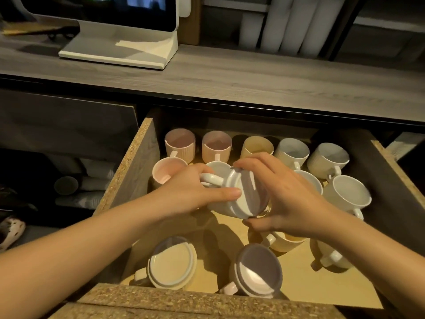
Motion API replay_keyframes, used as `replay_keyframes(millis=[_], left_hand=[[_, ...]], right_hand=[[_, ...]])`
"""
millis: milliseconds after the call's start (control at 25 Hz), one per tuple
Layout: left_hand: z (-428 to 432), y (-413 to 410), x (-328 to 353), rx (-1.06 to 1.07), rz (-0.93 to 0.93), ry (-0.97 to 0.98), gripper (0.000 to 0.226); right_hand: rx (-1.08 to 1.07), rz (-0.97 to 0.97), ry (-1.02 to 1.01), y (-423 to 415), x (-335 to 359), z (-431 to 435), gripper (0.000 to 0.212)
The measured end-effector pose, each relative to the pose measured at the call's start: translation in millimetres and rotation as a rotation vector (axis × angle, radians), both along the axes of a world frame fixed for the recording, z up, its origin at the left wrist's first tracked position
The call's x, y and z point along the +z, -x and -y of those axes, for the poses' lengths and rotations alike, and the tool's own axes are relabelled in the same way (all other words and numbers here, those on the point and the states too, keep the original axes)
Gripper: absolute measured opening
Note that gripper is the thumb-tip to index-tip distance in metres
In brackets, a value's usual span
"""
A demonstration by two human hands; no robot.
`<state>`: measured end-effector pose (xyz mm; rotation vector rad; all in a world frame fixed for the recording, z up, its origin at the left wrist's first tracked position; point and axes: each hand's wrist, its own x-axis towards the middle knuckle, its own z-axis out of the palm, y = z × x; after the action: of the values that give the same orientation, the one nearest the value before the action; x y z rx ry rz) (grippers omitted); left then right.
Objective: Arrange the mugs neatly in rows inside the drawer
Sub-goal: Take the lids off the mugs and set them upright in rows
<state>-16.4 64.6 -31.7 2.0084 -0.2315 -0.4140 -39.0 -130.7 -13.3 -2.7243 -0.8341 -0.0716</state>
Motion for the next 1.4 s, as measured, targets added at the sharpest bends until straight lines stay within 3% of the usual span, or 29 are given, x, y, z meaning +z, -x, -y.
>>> replay_keyframes(millis=[160,320,440,560,680,840,1040,1200,1400], left_hand=[[11,3,-1,0.091,0.167,-0.037,0.058],[7,8,4,-0.048,0.418,-0.210,0.077],[10,6,7,-0.209,0.605,-0.394,0.088],[14,3,4,-0.337,0.708,-0.453,0.090],[11,-4,5,-0.411,0.618,-0.362,0.088],[2,-14,1,-0.331,0.342,-0.236,0.106],[0,-16,-5,-0.471,0.053,-0.005,0.088],[-3,-18,-10,-0.389,0.049,0.122,0.077],[-7,-23,-5,-0.311,0.092,0.109,0.062]], right_hand=[[0.005,0.013,-0.051,2,-7,7,0.081],[-0.149,-0.489,-0.503,-8,5,20,0.064],[-0.222,-0.737,-0.529,-22,7,23,0.062],[-0.193,-0.747,-0.530,-28,3,16,0.049],[-0.269,-0.663,-0.579,-30,0,17,0.047],[-0.254,-0.525,-0.510,-26,-2,25,0.068],[-0.085,-0.580,-0.563,-27,-7,27,0.067],[-0.049,-0.638,-0.578,-27,-10,25,0.070],[0.004,-0.689,-0.565,-27,-14,24,0.078]])
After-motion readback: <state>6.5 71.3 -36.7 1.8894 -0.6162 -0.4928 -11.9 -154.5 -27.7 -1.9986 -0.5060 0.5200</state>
